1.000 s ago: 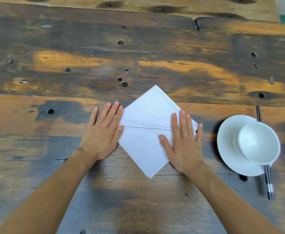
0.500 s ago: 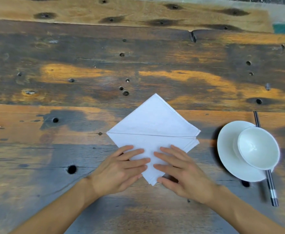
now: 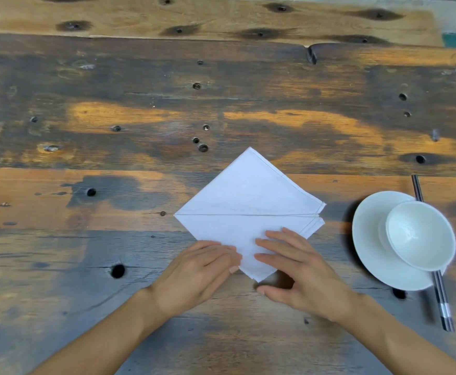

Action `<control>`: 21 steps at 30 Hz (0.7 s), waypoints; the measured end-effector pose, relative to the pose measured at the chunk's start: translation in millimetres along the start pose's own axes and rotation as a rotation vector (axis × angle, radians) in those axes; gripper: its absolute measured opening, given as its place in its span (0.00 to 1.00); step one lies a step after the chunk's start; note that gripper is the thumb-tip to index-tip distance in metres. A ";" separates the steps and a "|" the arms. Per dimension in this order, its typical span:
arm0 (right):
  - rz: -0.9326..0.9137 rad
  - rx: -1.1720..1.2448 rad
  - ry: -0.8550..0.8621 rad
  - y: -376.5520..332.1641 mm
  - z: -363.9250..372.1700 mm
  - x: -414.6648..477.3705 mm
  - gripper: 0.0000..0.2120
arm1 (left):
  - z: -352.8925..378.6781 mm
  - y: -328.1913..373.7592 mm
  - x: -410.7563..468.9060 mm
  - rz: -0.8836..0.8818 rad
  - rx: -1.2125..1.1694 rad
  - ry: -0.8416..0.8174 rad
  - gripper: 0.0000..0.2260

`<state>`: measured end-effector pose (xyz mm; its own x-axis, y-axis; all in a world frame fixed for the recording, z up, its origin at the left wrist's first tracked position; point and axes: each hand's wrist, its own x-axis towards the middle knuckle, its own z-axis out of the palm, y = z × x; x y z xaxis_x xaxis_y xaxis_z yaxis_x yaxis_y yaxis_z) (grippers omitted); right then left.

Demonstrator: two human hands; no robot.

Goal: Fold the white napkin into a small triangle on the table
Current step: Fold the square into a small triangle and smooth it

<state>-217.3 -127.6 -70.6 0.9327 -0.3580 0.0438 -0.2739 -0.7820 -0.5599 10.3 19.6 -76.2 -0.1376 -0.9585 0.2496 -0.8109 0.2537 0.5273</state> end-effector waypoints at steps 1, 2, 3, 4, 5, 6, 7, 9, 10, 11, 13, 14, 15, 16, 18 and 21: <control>0.008 -0.005 0.013 1.9 -1.8 0.2 0.27 | -1.3 0.7 1.5 -0.031 -0.019 0.008 0.10; 0.020 -0.011 0.024 3.4 -3.8 0.8 0.27 | -3.0 1.2 3.4 -0.063 -0.038 0.011 0.10; 0.036 -0.023 0.030 4.6 -5.9 1.9 0.27 | -4.9 1.6 5.3 -0.095 -0.055 0.010 0.10; 0.051 -0.040 0.029 5.6 -7.8 3.6 0.26 | -6.7 2.0 6.9 -0.123 -0.068 0.007 0.11; 0.064 -0.058 0.026 6.1 -9.7 5.6 0.25 | -8.0 2.3 8.7 -0.151 -0.080 0.006 0.11; 0.071 -0.073 0.023 6.2 -11.3 8.0 0.23 | -9.0 2.6 10.5 -0.180 -0.092 0.008 0.10; 0.071 -0.082 0.020 6.4 -12.4 10.2 0.20 | -9.7 2.8 12.4 -0.211 -0.103 0.013 0.10; 0.081 -0.090 -0.001 6.1 -14.3 14.2 0.19 | -10.9 1.8 16.6 -0.244 -0.109 0.020 0.10; 0.090 -0.090 -0.015 5.4 -15.7 16.3 0.20 | -11.5 0.4 18.3 -0.241 -0.099 0.017 0.12; 0.100 -0.087 -0.024 4.6 -17.1 18.2 0.20 | -12.0 -1.9 19.5 -0.231 -0.086 0.008 0.15; 0.135 -0.072 -0.028 3.1 -19.6 21.2 0.19 | -13.5 -8.0 21.5 -0.222 -0.055 -0.008 0.21; 0.166 -0.061 -0.032 2.5 -21.3 23.1 0.20 | -13.8 -11.5 22.0 -0.221 -0.032 -0.007 0.22; 0.200 -0.048 -0.039 1.7 -23.5 24.6 0.21 | -13.5 -14.9 22.6 -0.218 -0.006 0.002 0.22; 0.231 -0.037 -0.044 1.2 -25.2 25.9 0.21 | -13.2 -17.8 23.4 -0.214 0.018 0.017 0.21; 0.270 -0.012 -0.066 1.4 -27.1 28.6 0.22 | -13.5 -22.7 25.2 -0.211 0.048 0.052 0.17; 0.294 0.026 -0.048 3.5 -30.8 34.0 0.22 | -14.4 -25.6 30.4 -0.239 0.033 0.063 0.14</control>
<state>-193.8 -158.2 -45.6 0.8245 -0.5421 -0.1623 -0.5284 -0.6347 -0.5639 35.1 -14.2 -70.4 0.0958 -0.9805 0.1717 -0.8346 0.0149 0.5507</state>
